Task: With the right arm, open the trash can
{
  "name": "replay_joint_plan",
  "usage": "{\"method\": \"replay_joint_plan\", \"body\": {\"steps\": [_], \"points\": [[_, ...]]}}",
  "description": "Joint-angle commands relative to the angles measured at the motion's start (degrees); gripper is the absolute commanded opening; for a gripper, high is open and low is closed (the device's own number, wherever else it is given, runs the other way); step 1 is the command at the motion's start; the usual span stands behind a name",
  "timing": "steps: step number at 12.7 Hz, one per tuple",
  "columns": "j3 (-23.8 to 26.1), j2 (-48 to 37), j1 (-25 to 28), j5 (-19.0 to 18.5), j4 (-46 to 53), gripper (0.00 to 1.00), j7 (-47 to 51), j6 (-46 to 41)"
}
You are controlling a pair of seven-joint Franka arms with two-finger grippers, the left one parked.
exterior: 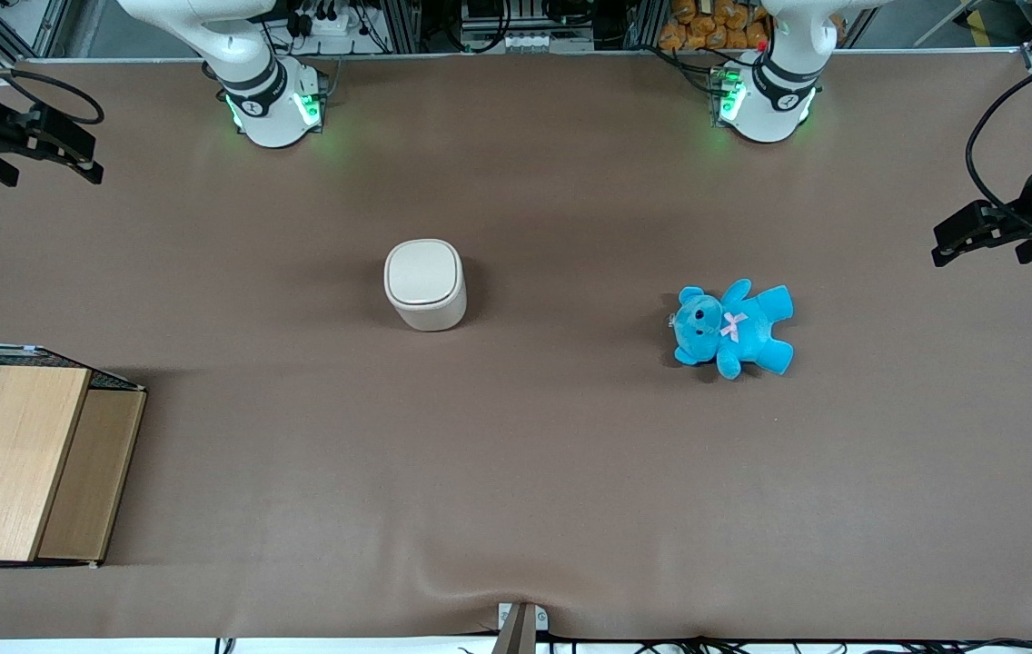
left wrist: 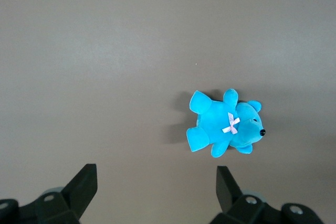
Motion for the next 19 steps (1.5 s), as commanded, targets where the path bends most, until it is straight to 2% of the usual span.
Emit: {"method": "replay_joint_plan", "body": {"steps": [1,6,8,11,14,16,17,19], "points": [[0.7,-2.5,-0.7,-1.1,-2.9,1.00,0.0,0.6],[0.8,-2.2,-0.2,-0.4,-2.8,1.00,2.8,0.8],[0.8,-1.9,3.0,-0.2,-2.9,1.00,4.9,1.6],[1.4,0.2,10.7,-0.2,-5.5,1.00,16.1,7.4],[7.9,1.6,12.3,-0.2,-11.7,1.00,29.1,15.9],[9.4,3.8,13.7,-0.3,-14.8,0.51,29.8,18.8],[9.5,4.6,14.3,-0.3,-17.3,0.33,29.9,21.4],[9.5,5.1,16.0,-0.3,-23.4,0.15,29.9,28.5]]}}
